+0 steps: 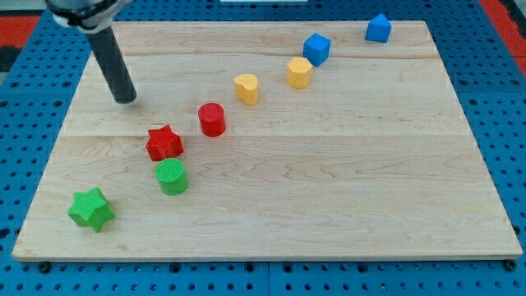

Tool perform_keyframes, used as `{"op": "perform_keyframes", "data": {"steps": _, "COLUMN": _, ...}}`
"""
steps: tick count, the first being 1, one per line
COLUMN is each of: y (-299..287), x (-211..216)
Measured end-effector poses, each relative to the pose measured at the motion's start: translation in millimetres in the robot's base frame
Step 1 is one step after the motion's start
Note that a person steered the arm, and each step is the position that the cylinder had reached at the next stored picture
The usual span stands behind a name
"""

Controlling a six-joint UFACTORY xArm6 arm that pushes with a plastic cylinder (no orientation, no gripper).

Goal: Move your hand to the left of the blue cube

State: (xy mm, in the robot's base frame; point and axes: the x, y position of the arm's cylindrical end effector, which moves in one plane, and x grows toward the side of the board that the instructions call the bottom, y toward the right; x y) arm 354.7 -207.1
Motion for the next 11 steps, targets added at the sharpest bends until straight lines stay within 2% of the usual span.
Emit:
{"op": "perform_keyframes", "data": {"steps": 1, "y": 20, "x": -42}}
{"op": "perform_keyframes", "data": {"steps": 3, "y": 135, "x": -97}}
{"op": "perform_keyframes", "data": {"steps": 6, "y": 247, "x": -100}}
{"op": "perform_keyframes", "data": {"steps": 9, "y": 233, "x": -85}}
{"op": "perform_keyframes", "data": {"steps": 10, "y": 242, "x": -80}}
{"op": "perform_keyframes", "data": {"steps": 11, "y": 292, "x": -80}}
